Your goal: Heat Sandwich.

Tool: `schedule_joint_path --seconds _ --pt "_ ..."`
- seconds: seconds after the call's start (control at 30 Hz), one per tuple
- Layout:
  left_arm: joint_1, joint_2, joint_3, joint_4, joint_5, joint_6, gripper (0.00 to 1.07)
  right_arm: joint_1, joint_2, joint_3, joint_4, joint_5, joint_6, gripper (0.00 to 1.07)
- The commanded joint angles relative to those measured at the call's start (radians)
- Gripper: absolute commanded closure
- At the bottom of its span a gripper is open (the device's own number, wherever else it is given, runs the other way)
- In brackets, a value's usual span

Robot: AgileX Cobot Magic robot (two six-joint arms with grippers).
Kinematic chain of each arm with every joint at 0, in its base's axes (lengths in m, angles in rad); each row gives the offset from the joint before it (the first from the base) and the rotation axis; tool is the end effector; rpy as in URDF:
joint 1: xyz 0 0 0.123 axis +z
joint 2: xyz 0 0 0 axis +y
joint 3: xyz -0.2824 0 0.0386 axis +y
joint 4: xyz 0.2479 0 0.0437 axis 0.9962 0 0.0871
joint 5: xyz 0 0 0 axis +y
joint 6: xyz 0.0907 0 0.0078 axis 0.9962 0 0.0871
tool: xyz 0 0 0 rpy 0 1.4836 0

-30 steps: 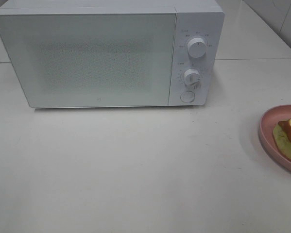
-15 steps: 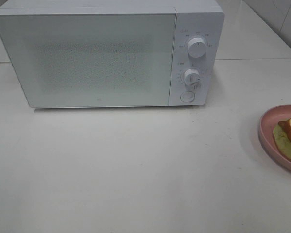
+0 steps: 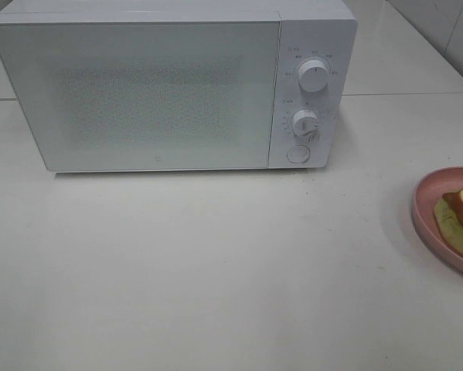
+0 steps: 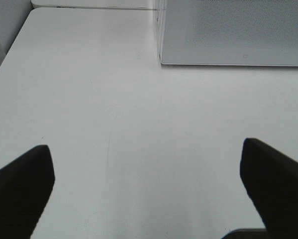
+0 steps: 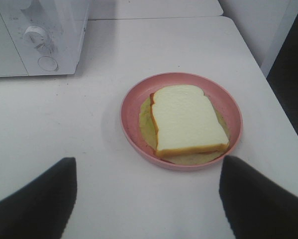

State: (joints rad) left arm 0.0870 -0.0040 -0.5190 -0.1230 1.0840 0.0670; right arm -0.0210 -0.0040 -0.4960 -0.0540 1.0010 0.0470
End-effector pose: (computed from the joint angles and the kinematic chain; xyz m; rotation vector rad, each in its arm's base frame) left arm -0.0081 -0.0106 0.2810 -0.0113 2.0388 -0.0506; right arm -0.0028 -0.0041 0.2810 0.0680 1.9826 -0.0471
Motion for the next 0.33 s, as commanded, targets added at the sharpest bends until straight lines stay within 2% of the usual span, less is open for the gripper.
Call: schedule_joint_path --seconds 0.03,0.33 --pt "-0.001 -0.024 0.002 -0.005 -0.013 -0.007 0.10 -0.006 -0.028 -0.001 -0.002 -0.004 -0.008 0.31" --pt "-0.001 -0.024 0.002 -0.005 -0.013 -0.007 0.10 -0.006 -0.028 -0.001 -0.002 -0.004 -0.008 0.31"
